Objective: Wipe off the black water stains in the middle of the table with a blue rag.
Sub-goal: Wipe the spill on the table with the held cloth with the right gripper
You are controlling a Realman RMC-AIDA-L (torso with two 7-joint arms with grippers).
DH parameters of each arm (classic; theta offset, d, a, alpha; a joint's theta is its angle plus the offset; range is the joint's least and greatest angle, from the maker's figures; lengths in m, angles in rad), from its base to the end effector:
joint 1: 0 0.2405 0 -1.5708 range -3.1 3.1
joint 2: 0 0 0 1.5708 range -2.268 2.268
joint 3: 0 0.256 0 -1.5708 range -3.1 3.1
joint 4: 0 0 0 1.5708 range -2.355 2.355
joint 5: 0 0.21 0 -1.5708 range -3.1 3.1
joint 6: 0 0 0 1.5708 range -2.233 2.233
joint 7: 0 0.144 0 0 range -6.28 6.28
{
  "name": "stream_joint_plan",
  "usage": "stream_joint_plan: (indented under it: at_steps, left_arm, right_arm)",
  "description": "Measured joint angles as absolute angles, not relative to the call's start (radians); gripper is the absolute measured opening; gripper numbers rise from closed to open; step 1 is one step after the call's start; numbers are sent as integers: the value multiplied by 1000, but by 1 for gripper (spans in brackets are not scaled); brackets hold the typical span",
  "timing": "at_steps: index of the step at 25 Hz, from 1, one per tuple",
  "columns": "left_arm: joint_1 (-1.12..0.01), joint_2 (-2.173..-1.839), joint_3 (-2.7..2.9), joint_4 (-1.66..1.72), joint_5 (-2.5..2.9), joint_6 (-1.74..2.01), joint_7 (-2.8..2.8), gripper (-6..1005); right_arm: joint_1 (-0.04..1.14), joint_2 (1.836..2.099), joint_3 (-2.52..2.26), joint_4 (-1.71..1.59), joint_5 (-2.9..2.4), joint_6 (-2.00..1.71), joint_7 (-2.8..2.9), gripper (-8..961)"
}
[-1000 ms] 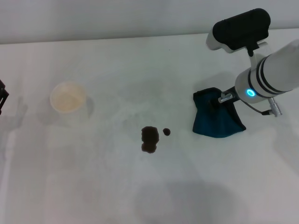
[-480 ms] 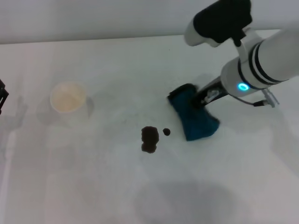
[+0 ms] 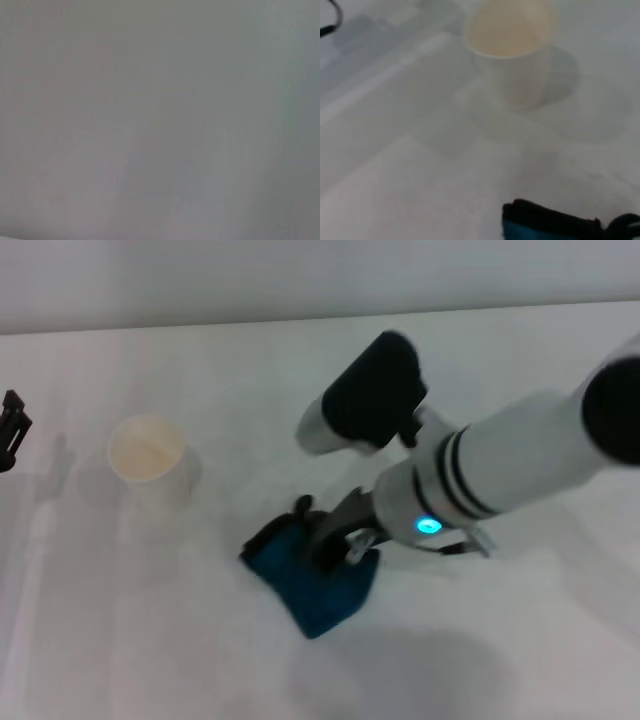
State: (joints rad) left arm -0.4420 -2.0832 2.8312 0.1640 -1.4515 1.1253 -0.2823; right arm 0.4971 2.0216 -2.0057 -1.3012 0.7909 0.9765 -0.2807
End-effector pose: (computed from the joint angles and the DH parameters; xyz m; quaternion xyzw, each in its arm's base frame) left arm -0.3431 0.3184 -0.0305 -0.6610 -0.3419 -0.3188 0.5870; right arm 0.1623 0.3133 -0.1070 -0.9325 0.3142 -0.0789 0.1600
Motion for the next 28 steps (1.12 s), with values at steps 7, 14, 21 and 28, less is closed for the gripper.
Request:
stream_joint_plan:
  at_steps: [7,14,21,28]
  left_arm:
    - [-458,-2083,2838,164,-1451,1124,-282,892]
    - [-459,-2082,2838,164,-1451,1123,-282,891]
    - [-457,-2081,2832,162,-1451,1123,-282,892]
    - [-460,-2079,2831,155,-1457,1130,-282,891]
  right_arm:
    - [496,2023,-2058,-1134,1002,762,-462,73]
    - [500,2022,-2073,-1072,1008,639,-479,73]
    - [487,2015,-1972,-1027,946,628,-481,73]
    - [431,2010,-1838,-1030,858,676,-481,70]
